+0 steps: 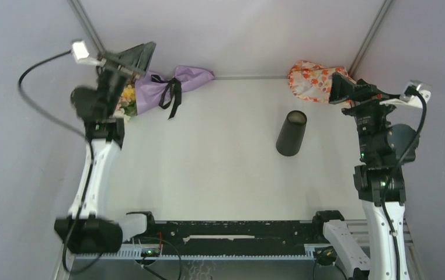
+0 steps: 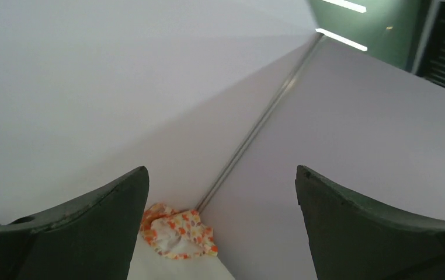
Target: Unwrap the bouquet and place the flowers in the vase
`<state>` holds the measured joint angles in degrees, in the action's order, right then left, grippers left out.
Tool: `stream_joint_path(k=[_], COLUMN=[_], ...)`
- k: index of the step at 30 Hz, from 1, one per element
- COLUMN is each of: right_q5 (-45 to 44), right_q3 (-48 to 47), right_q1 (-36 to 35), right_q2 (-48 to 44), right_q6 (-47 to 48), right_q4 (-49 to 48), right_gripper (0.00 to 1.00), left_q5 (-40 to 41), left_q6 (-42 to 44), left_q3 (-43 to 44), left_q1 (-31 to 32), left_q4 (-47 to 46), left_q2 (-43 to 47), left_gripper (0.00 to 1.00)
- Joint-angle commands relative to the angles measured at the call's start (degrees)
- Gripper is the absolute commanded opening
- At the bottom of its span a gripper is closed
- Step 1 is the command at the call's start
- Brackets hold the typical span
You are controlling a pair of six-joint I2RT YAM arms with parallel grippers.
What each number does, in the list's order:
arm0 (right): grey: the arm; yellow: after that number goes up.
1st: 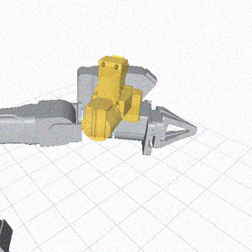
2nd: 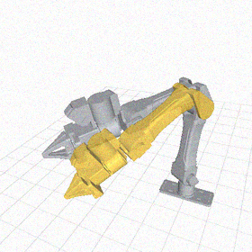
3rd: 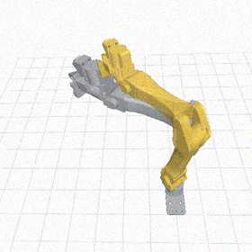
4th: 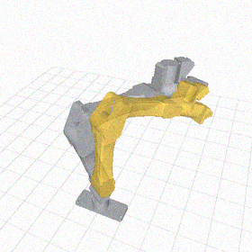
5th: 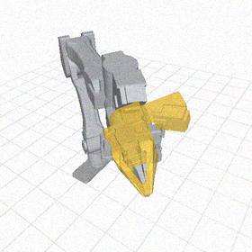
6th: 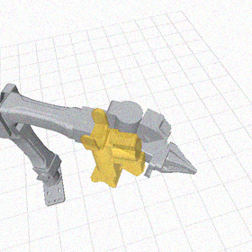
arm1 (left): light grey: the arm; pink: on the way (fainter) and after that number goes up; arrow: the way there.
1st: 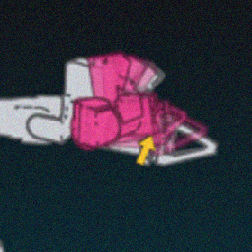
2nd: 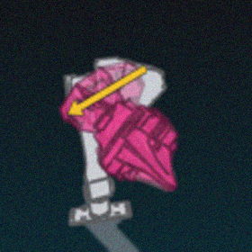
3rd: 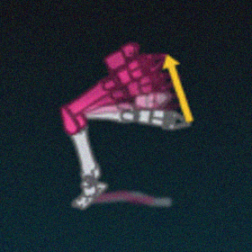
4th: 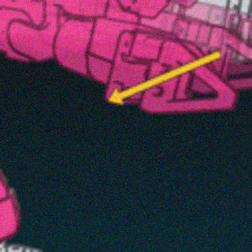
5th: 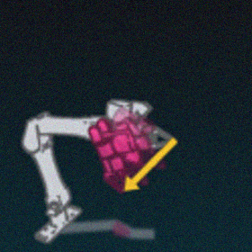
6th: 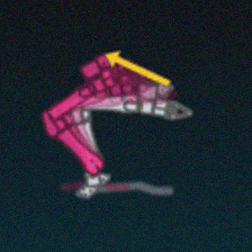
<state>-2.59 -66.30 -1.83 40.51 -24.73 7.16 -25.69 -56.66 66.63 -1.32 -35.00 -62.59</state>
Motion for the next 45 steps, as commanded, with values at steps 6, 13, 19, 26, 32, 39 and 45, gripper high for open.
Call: stream_joint_path(k=[6, 13, 19, 26, 32, 39, 45], right_q5=[9.26, 11.11, 11.03, 12.02, 13.52, 14.57, 15.03], right_q3=[-1.71, 0.29, 1.61, 3.84, 5.10, 6.63, 7.52], right_q1=[2.95, 3.57, 3.82, 4.19, 4.20, 4.20, 4.20], right_q2=[9.71, 13.61, 14.13, 14.61, 14.90, 15.08, 15.85], right_q6=[-2.28, -3.83, -3.19, -4.45, -5.17, -5.15, -5.01], right_q4=[0.57, -1.18, -0.45, -1.51, -2.20, -3.64, -4.17], right_gripper=[1.00, 1.00, 1.00, 1.00, 1.00, 1.00, 0.99], left_q5=[26.97, 33.62, 31.25, 31.01, 35.63, 41.11, 39.94], left_q6=[30.99, 41.43, 43.76, 42.97, 43.12, 39.03, 36.01], left_q3=[45.87, 80.30, 69.15, 69.16, 69.97, 70.67, 71.18], left_q1=[3.48, 3.51, 2.03, 1.76, 1.63, -0.65, -3.14], left_q4=[59.74, 86.00, 80.07, 78.91, 75.23, 72.13, 71.32], left_q2=[-33.98, -62.09, -63.00, -69.13, -74.43, -77.37, -78.97], left_gripper=[1.00, 1.00, 1.00, 1.00, 1.00, 1.00, 1.00])
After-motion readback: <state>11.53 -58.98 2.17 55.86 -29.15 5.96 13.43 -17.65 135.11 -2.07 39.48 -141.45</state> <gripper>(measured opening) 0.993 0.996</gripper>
